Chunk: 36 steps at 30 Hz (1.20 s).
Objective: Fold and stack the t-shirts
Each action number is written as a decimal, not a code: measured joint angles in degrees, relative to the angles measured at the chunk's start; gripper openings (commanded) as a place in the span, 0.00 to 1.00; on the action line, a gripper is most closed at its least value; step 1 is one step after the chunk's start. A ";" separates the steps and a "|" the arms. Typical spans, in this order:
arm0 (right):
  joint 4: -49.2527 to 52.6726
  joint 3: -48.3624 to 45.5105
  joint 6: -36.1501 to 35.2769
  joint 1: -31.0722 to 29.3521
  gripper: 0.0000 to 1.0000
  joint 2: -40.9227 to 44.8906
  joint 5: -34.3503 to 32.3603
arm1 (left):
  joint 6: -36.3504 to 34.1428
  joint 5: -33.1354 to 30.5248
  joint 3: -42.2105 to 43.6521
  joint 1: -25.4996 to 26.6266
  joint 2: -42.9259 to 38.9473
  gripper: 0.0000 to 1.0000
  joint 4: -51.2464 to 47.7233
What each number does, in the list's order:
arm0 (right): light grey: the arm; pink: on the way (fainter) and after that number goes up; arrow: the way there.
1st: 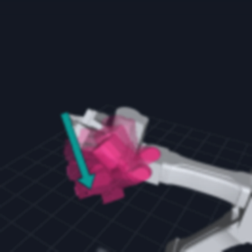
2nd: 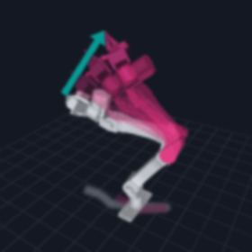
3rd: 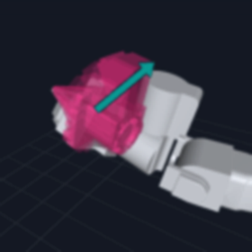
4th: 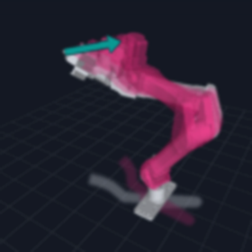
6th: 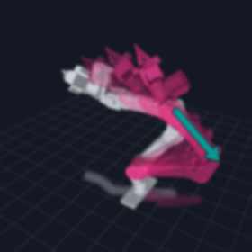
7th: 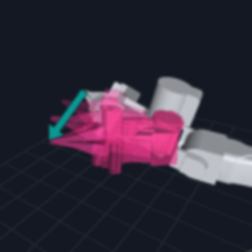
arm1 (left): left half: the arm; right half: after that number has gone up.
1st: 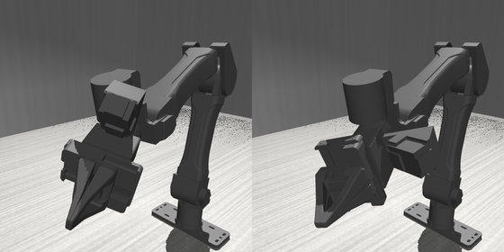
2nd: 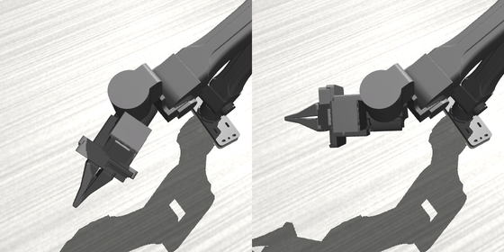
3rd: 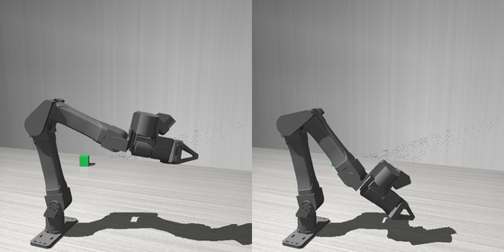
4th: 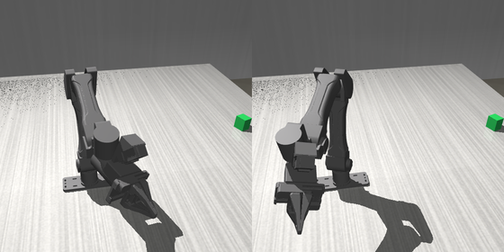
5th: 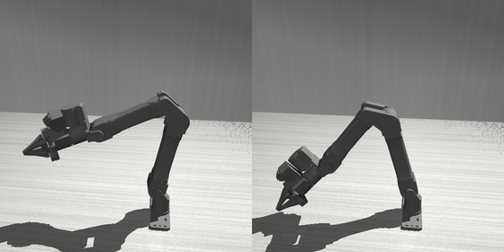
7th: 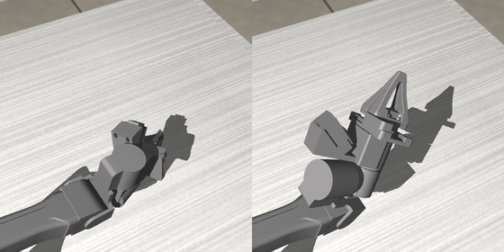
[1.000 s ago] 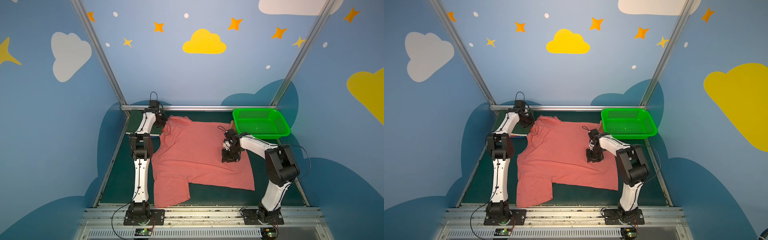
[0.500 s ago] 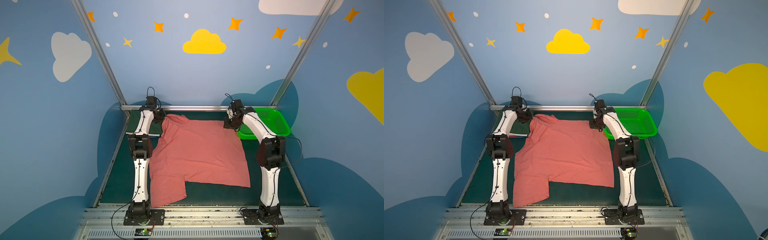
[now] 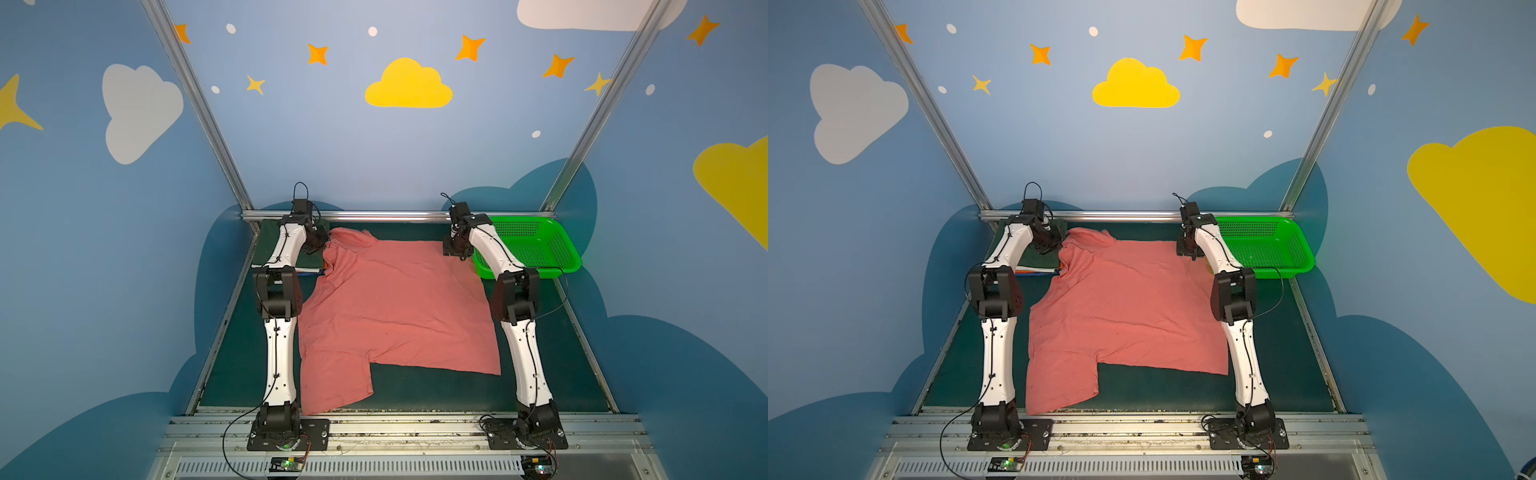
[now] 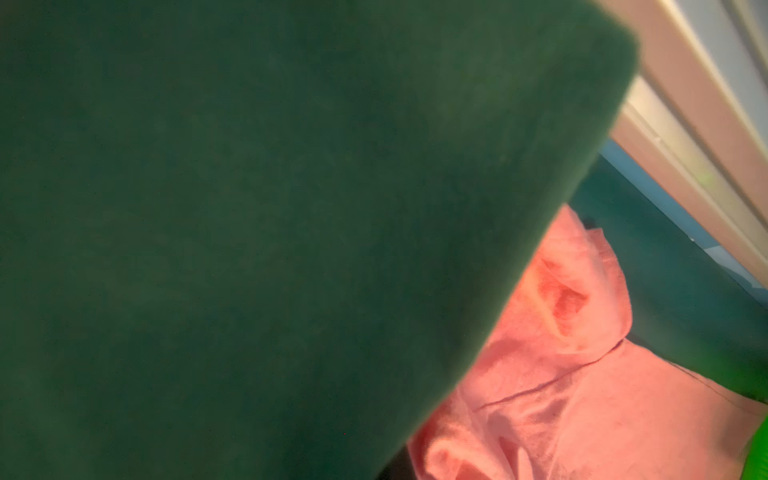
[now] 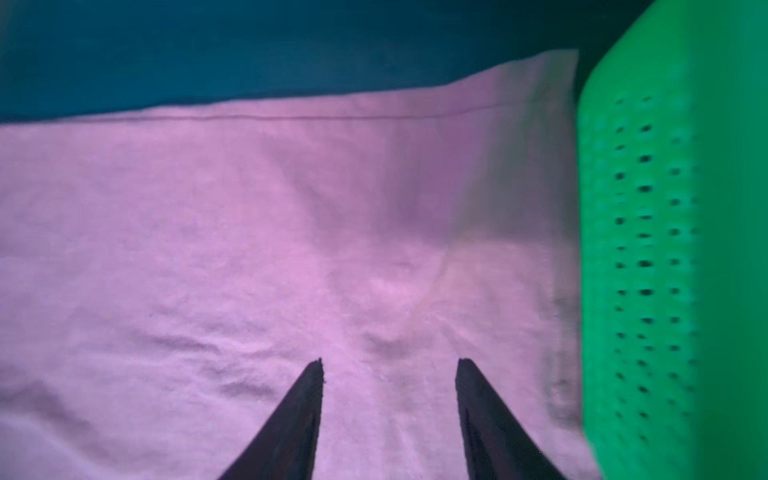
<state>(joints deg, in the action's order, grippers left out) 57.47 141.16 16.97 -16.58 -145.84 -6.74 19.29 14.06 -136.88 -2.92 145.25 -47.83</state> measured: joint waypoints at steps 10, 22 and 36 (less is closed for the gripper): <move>-1.18 2.38 1.75 1.07 0.56 -2.21 -2.71 | -1.49 -2.14 4.39 -0.46 -6.82 0.05 1.53; -3.19 6.84 3.06 0.85 0.55 -6.93 -2.36 | -1.75 1.97 4.48 -0.81 -6.67 0.05 1.70; -5.40 8.11 6.08 0.63 0.05 -10.36 -1.81 | -2.60 3.80 8.44 -0.72 -6.69 0.05 2.27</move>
<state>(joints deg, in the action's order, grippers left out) 52.07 149.27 23.05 -15.94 -156.20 -8.56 16.69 17.87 -128.44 -3.64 138.56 -45.56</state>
